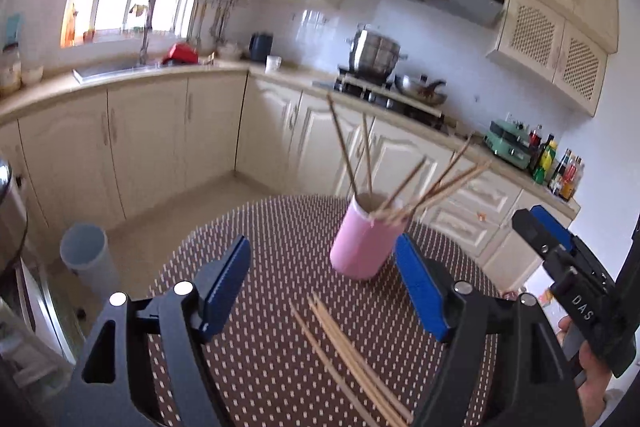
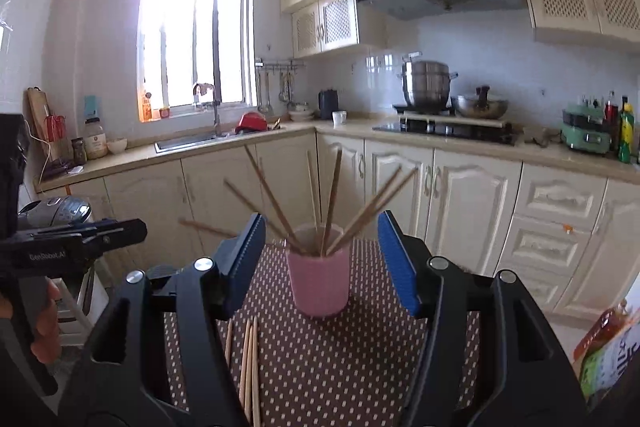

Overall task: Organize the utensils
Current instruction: 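Move both open grippers down to the remaining chopsticks on the table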

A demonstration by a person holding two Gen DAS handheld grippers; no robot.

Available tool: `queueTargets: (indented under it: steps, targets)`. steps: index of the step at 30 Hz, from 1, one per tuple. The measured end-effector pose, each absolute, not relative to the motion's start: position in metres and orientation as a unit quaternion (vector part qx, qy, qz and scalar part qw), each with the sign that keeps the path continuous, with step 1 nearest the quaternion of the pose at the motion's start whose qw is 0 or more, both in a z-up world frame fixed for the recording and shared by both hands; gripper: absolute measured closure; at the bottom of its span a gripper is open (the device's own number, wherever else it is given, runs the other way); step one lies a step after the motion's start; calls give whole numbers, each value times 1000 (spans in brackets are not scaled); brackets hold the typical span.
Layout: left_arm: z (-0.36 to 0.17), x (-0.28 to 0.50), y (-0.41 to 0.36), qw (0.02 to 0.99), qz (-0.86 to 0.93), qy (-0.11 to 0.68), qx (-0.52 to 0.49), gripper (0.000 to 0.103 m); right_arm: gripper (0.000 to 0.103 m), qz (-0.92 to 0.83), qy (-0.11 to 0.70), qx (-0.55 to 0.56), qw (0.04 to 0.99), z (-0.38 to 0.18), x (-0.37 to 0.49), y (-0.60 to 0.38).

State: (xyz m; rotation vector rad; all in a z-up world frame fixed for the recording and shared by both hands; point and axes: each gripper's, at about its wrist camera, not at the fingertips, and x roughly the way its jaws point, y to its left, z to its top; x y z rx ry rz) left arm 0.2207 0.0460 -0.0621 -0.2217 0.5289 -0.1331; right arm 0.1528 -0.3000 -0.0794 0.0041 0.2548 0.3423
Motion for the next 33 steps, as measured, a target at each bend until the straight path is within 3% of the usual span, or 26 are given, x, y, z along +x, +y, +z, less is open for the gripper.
queueTargets:
  steps: [11, 13, 15, 19, 24, 33]
  targets:
    - [-143, 247, 33, 899, -58, 414, -127, 31, 42, 187, 233, -16, 954, -134, 156, -295]
    - [-156, 255, 29, 886, -66, 441, -131, 48, 42, 189, 257, -22, 947, -145, 159, -293]
    - [-169, 258, 27, 874, -69, 459, -141, 53, 42, 195, 280, -23, 940, -155, 162, -291]
    - [-187, 269, 22, 857, -74, 486, -153, 74, 42, 215, 322, -29, 921, -171, 168, -287]
    - [-203, 286, 11, 844, -69, 512, -144, 93, 42, 227, 351, -32, 908, -184, 172, -285]
    - [-221, 305, 5, 836, -69, 527, -134, 94, 42, 240, 384, -35, 891, -197, 183, -281]
